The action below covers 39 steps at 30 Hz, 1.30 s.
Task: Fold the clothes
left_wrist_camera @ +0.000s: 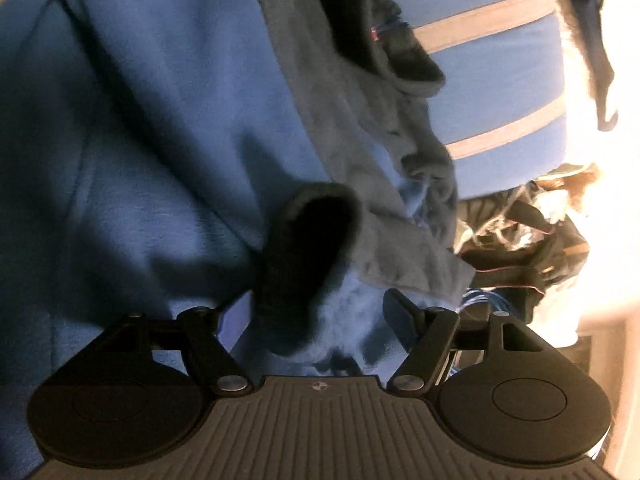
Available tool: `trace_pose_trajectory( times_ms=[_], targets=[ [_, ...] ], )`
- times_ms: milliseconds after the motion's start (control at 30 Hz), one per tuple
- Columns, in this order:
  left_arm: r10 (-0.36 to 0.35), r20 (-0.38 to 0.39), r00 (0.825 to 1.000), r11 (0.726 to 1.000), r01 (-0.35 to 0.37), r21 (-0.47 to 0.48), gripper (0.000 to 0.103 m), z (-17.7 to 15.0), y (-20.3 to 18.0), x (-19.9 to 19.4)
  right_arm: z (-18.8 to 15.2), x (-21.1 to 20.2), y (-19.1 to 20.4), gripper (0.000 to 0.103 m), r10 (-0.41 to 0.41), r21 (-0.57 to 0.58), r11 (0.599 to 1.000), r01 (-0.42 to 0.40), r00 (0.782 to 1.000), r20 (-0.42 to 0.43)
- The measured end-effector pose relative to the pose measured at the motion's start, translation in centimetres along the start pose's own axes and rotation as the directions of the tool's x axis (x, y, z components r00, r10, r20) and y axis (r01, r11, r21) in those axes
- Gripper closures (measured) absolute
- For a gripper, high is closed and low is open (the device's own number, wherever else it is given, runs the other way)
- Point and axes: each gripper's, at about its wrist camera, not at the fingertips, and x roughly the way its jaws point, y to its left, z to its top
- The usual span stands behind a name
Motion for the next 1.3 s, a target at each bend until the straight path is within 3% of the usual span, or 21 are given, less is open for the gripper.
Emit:
trace_pose_trajectory(
  times_ms=[100, 233, 333, 433, 467, 500, 667, 833, 967, 1133, 1300],
  targets=[
    [0.038, 0.005, 0.999, 0.999, -0.038, 0.003, 0.032, 0.0, 0.0, 0.1, 0.2, -0.1, -1.5, 0.055, -0.008, 0.073, 0.997, 0.008, 1.000, 0.000],
    [0.041, 0.004, 0.999, 0.999, -0.041, -0.002, 0.032, 0.0, 0.2, 0.0, -0.3, 0.6, -1.0, 0.056, -0.017, 0.013, 1.000, 0.018, 0.999, -0.045],
    [0.036, -0.003, 0.999, 0.999, -0.036, -0.004, 0.032, 0.0, 0.1, 0.0, -0.6, 1.1, -0.3, 0.062, -0.012, -0.031, 0.999, 0.009, 0.997, -0.077],
    [0.023, -0.014, 1.000, 1.000, -0.023, -0.007, 0.032, -0.1, 0.0, 0.1, -0.7, 1.5, 0.0, 0.075, -0.009, -0.049, 0.999, 0.004, 0.996, -0.089],
    [0.020, -0.018, 1.000, 1.000, -0.020, -0.007, 0.032, -0.1, -0.1, 0.1, -0.7, 1.6, 0.1, 0.093, -0.008, -0.050, 0.999, 0.003, 0.996, -0.091],
    [0.017, -0.023, 1.000, 1.000, -0.017, -0.006, 0.032, -0.2, -0.1, 0.2, -0.7, 1.6, 0.0, 0.095, -0.007, -0.045, 0.999, 0.003, 0.996, -0.090],
    [0.042, -0.086, 0.995, 0.999, -0.042, 0.007, 0.032, -0.2, -0.3, 0.6, -0.4, 1.2, -1.0, 0.097, -0.006, 0.011, 1.000, 0.007, 0.998, -0.067],
    [-0.066, -0.150, 0.986, 0.997, 0.061, -0.041, 0.032, -0.3, 0.0, 1.4, 0.0, 0.4, -1.2, 0.097, 0.001, 0.038, 0.999, 0.001, 0.999, -0.037],
    [-0.161, -0.121, 0.980, 0.983, 0.148, -0.107, 0.034, -0.8, 0.6, 2.3, 0.0, 0.0, -0.9, 0.099, 0.038, 0.008, 0.999, -0.038, 0.999, -0.033],
    [-0.188, -0.043, 0.981, 0.976, 0.181, -0.122, 0.034, -0.8, 0.7, 2.3, -0.3, -0.5, -0.6, 0.099, 0.087, -0.017, 0.996, -0.088, 0.996, -0.034],
    [-0.168, -0.021, 0.986, 0.985, 0.167, -0.049, 0.045, -0.8, -0.1, 2.0, -0.3, -0.8, -0.7, 0.099, 0.104, -0.022, 0.994, -0.104, 0.994, -0.028]
  ],
)
